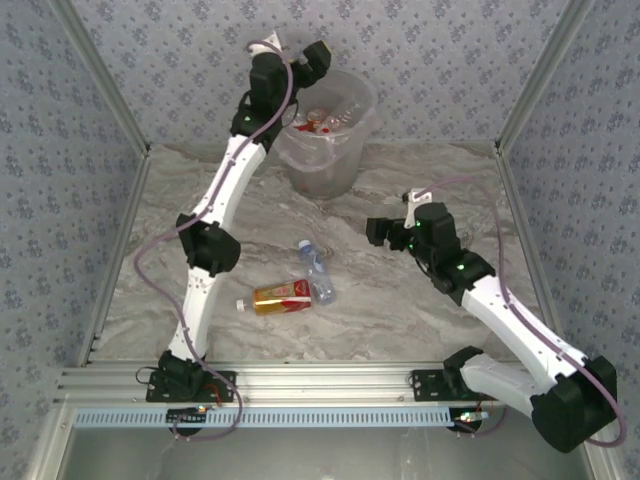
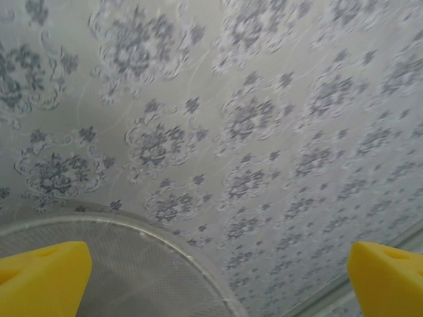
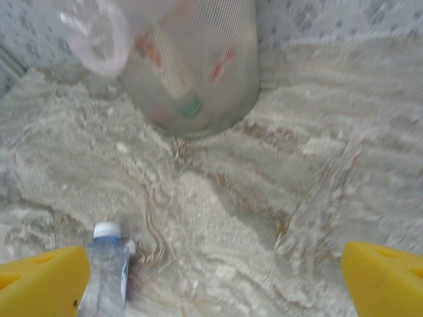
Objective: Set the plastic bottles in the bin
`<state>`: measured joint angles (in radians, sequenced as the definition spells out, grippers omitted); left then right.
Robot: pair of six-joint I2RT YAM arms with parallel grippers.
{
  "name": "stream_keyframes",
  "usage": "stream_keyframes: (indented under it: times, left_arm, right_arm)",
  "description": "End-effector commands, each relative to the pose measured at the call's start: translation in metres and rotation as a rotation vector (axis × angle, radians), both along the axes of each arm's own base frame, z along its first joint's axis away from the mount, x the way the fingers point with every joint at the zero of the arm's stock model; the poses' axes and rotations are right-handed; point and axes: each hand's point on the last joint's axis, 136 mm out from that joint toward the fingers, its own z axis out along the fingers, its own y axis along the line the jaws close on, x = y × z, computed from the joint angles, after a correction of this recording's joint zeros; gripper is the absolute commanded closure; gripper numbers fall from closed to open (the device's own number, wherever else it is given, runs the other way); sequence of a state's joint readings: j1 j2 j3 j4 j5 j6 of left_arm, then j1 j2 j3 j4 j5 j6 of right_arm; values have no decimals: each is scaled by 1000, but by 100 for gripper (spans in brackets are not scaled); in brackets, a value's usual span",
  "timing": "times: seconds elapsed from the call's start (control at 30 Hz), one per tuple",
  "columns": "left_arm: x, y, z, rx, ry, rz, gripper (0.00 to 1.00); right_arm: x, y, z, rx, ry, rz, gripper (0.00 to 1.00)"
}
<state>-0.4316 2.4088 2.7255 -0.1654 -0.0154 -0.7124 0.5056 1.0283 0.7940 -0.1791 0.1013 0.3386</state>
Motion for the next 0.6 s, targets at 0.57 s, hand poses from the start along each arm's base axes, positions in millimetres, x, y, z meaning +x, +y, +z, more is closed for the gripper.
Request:
stream_keyframes:
  times: [0.57]
  left_arm:
    - [-98,26,26,78,186,-133,1]
  right_arm:
    - [-7,129,-90,64,283,115,0]
